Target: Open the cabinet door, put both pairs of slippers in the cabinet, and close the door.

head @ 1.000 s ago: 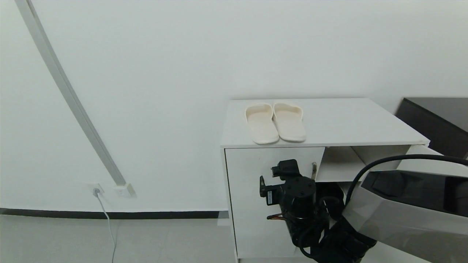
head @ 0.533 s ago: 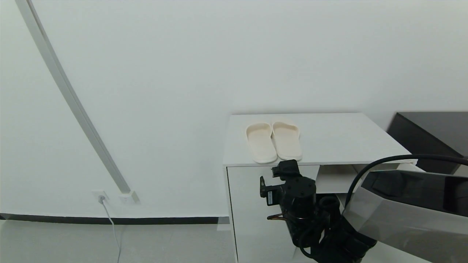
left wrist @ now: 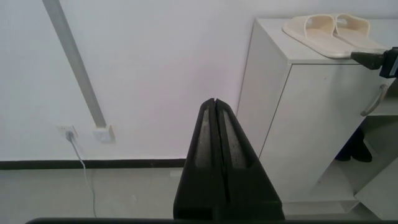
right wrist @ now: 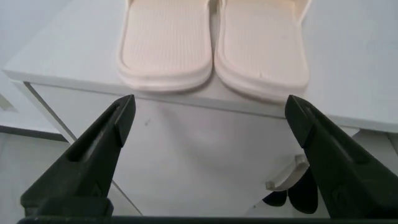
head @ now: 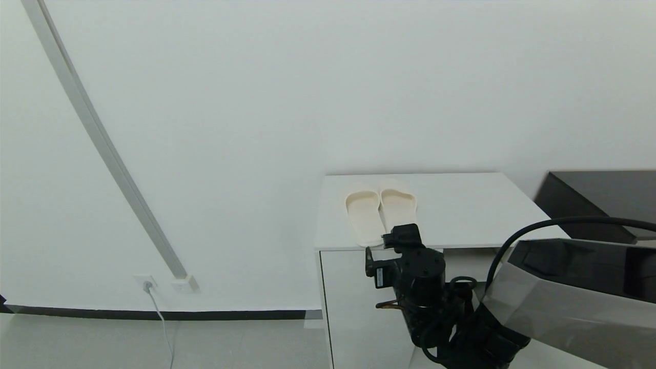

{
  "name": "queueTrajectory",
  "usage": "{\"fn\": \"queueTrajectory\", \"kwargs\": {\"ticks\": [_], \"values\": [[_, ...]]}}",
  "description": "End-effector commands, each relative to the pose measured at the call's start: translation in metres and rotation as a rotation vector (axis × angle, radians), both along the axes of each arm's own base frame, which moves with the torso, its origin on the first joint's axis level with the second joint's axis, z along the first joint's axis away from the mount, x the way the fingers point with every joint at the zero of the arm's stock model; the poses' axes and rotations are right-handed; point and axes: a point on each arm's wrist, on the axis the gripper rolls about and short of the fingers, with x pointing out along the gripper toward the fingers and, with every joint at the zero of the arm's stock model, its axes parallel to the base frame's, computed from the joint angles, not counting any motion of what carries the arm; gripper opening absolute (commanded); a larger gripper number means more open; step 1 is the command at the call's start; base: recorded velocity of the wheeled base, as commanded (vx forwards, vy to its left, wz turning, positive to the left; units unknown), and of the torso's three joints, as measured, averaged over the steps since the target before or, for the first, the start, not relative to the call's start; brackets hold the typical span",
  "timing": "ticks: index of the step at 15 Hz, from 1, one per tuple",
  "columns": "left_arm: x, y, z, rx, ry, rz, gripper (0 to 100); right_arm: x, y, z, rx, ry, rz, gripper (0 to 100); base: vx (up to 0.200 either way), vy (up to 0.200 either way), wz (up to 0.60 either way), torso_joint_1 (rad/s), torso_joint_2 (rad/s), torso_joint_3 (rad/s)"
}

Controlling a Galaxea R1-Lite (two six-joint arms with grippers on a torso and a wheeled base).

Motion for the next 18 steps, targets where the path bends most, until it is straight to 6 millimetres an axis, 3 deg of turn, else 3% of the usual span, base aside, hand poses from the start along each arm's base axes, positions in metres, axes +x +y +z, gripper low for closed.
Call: {"fn": "queueTrajectory", "kwargs": {"ticks": [1, 5, 10, 13, 15, 18], "values": [[0.0, 0.0, 0.0, 0.0, 0.001, 0.001, 0, -0.002, -0.001, 0.001, 0.001, -0.013, 0.003, 100, 0.0, 0.0, 0.0, 0.056, -0.12, -0.061], [0.0, 0.0, 0.0, 0.0, 0.001, -0.001, 0, -0.001, -0.005, 0.008, -0.009, -0.081, 0.02, 100, 0.0, 0.0, 0.0, 0.0, 0.0, 0.0], [0.0, 0.0, 0.0, 0.007, 0.002, -0.002, 0, 0.006, -0.014, 0.069, 0.035, -0.057, 0.01, 100, 0.0, 0.0, 0.0, 0.0, 0.0, 0.0], [0.0, 0.0, 0.0, 0.007, 0.002, -0.002, 0, 0.017, -0.005, 0.094, 0.064, 0.045, -0.004, 100, 0.0, 0.0, 0.0, 0.0, 0.0, 0.0], [0.0, 0.0, 0.0, 0.007, 0.002, -0.004, 0, 0.023, 0.0, 0.105, 0.091, 0.094, -0.017, 100, 0.0, 0.0, 0.0, 0.0, 0.0, 0.0], [0.0, 0.0, 0.0, 0.004, 0.002, -0.005, 0, 0.025, 0.002, 0.101, 0.093, 0.142, -0.026, 100, 0.0, 0.0, 0.0, 0.0, 0.0, 0.0]]}}
